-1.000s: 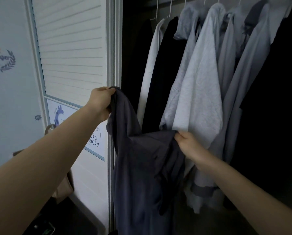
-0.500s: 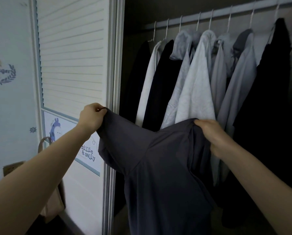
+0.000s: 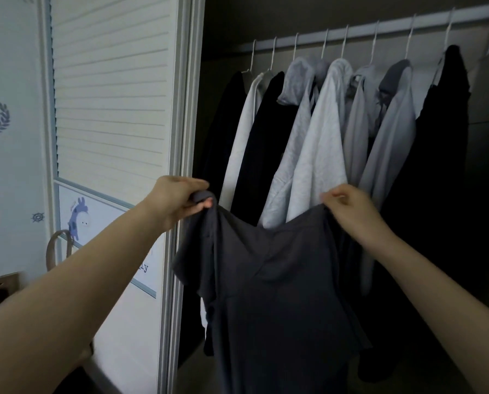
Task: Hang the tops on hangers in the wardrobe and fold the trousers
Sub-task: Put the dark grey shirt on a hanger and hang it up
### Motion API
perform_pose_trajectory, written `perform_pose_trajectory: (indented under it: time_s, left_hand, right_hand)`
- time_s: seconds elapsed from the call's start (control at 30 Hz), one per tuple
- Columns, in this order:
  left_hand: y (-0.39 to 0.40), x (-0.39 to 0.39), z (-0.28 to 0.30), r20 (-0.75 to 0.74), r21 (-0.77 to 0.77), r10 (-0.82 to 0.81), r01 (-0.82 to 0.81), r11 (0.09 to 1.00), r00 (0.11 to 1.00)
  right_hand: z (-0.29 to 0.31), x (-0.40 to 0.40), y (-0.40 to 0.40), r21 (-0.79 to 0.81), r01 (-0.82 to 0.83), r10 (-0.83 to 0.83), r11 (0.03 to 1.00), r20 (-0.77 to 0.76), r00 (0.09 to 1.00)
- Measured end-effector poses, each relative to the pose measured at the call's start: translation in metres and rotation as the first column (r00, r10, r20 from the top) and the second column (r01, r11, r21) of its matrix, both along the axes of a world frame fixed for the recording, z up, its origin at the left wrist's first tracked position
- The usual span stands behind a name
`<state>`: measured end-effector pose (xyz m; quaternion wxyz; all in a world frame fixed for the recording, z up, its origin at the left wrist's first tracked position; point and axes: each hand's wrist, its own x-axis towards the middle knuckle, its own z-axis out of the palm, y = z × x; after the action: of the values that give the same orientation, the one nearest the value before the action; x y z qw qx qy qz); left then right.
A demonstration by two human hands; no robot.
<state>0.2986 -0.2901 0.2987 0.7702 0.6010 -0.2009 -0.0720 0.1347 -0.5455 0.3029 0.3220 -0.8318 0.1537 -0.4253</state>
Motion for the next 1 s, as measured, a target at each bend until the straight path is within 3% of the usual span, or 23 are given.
perform_pose_trajectory:
  time_s: [0.13, 0.2, 0.33, 0.47, 0.6, 0.7, 0.8, 0.9, 1.0]
  left_hand:
    - [-0.039, -0.043, 0.023, 0.166, -0.008, -0.2, 0.204, 0.979, 0.966]
    - [-0.056, -0.059, 0.03, 0.27, 0.063, -0.221, 0.212, 0.975, 0.937]
    - [-0.06, -0.054, 0.026, 0.335, 0.167, -0.111, 0.057, 0.984, 0.936]
    - [-0.045, -0.032, 0.002, 0.255, 0.216, -0.04, -0.017, 0.976, 0.966]
    - [-0.047, -0.026, -0.019, 0.307, 0.357, -0.063, -0.054, 0.933, 0.95]
    - [-0.054, -0.027, -0.018, 0.168, 0.198, -0.049, 0.015, 0.98, 0.985]
    - [-0.062, -0.037, -0.009, 0.157, 0.126, -0.106, 0.087, 0.988, 0.982]
    - [-0.066, -0.048, -0.004, 0.182, 0.067, -0.156, 0.146, 0.987, 0.971]
    - [-0.062, -0.05, -0.001, 0.207, 0.033, -0.137, 0.133, 0.991, 0.969]
  right_hand:
    - [-0.03, 0.002, 0.064, -0.363, -0.061, -0.027, 0.93, -0.234, 0.972]
    - [-0.041, 0.01, 0.085, -0.413, -0.173, 0.049, 0.894, -0.295, 0.954]
    - [-0.038, 0.017, 0.071, -0.167, -0.351, 0.272, 0.921, -0.368, 0.889]
    - [-0.036, 0.004, 0.055, 0.023, -0.55, 0.515, 0.835, -0.388, 0.765]
    - [-0.034, 0.003, 0.049, -0.113, -0.498, 0.449, 0.86, -0.295, 0.843]
    - [-0.04, 0.0, 0.058, -0.112, -0.545, 0.477, 0.831, -0.361, 0.802]
    - [-0.06, 0.003, 0.077, -0.149, -0.549, 0.437, 0.823, -0.453, 0.777]
    - [-0.074, 0.01, 0.082, -0.22, -0.482, 0.349, 0.848, -0.451, 0.821]
    - [-0.079, 0.014, 0.077, -0.156, -0.289, 0.223, 0.945, -0.344, 0.912]
